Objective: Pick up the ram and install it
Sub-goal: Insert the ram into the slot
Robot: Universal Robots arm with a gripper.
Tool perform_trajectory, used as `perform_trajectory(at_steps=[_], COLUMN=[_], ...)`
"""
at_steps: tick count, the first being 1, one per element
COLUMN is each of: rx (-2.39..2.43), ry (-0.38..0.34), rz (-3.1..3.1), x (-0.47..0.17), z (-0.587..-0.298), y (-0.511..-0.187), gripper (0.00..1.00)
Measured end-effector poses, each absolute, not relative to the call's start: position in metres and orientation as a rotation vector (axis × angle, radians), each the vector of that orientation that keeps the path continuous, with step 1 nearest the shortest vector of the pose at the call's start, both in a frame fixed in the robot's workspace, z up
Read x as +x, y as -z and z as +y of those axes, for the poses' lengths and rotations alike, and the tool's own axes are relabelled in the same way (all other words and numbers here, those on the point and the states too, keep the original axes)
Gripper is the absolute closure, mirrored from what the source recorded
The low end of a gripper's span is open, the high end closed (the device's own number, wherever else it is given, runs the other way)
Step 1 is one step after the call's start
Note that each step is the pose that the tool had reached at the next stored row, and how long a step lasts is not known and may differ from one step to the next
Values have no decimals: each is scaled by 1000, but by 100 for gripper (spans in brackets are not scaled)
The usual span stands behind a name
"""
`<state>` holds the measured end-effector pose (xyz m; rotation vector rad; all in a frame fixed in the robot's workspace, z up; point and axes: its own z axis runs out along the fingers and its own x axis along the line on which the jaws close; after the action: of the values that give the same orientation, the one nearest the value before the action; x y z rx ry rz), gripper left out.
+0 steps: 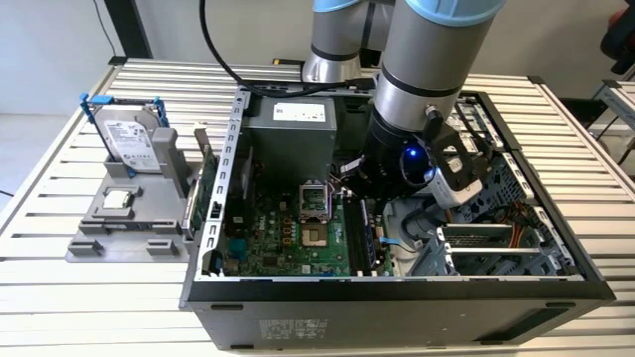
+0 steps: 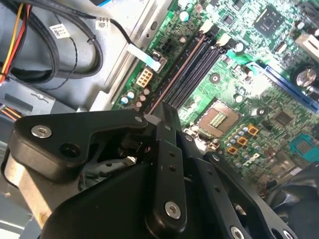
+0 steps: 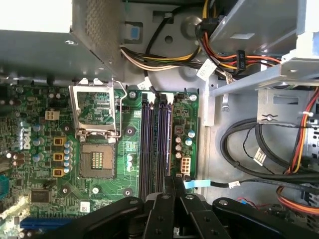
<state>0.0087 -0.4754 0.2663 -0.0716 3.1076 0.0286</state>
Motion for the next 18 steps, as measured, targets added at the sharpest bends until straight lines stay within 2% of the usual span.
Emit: perform_trajectory(at_steps=[18], rx=[-525], ry=[-36], rz=[3067], x=[9], z=[-475], y=[-266], gripper=[100])
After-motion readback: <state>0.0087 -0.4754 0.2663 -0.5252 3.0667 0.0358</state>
